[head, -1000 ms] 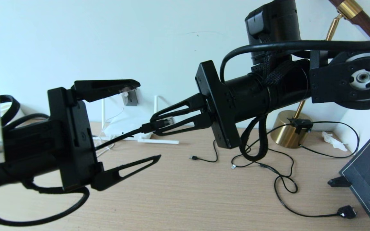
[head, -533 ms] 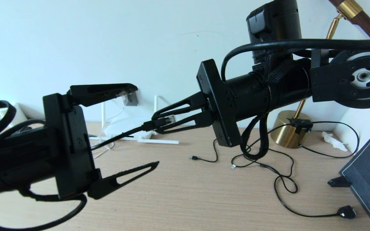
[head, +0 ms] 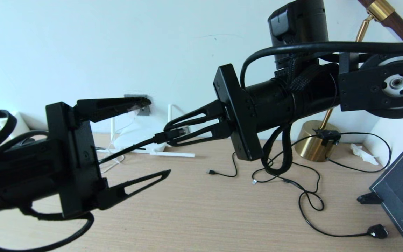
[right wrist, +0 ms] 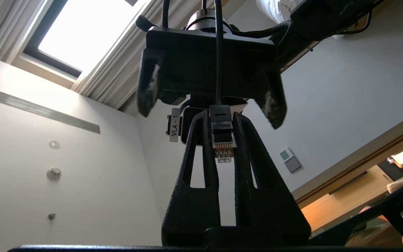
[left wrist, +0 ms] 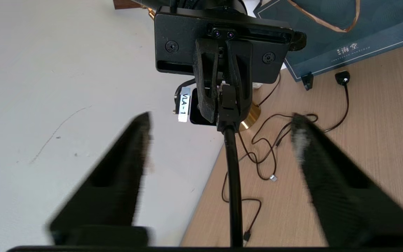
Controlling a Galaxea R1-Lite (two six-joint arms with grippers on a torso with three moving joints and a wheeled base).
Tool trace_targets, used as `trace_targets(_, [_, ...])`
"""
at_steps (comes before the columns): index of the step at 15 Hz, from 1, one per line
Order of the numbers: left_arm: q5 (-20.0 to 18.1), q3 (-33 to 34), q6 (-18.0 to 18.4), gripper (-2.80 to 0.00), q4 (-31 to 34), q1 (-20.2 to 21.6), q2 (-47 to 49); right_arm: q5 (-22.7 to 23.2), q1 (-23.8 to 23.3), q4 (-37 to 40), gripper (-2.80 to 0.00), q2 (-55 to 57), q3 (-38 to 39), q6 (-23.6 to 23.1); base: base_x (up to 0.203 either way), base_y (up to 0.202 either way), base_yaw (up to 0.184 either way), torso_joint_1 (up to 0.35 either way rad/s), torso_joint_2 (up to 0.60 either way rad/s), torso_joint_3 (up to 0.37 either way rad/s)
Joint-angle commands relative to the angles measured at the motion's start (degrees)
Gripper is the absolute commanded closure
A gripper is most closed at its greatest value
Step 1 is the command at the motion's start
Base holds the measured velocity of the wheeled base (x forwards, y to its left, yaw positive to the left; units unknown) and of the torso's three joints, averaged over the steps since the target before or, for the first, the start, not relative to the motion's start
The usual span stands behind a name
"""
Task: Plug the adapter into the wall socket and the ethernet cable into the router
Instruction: Hand it to the other hand
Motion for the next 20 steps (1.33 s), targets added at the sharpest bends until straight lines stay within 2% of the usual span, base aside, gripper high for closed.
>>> trace_targets(1, [-0.22, -0.01, 0.19, 0.0, -0.26, -0.19, 0.2, 0.36, 0.09, 0.04, 0.0, 0.01, -0.09, 0.61, 0.0, 0.0, 0.0, 0.0, 0.0, 0.0])
trace_targets(17, [-0.13, 0.61, 0.28, 0.0, -0.19, -0.46, 0.27, 0.27, 1.67, 0.01, 0.0, 0.01, 0.17, 0.61, 0.0, 0.0, 0.0, 0.0, 0.0, 0.0])
trace_targets(20, [-0.13, 2.44, 0.24, 0.0, -0.2, -0.46, -1.23, 0.27, 1.67, 0.09, 0.0, 0.01, 0.17, 0.61, 0.0, 0.0, 0.0, 0.0, 0.0, 0.0])
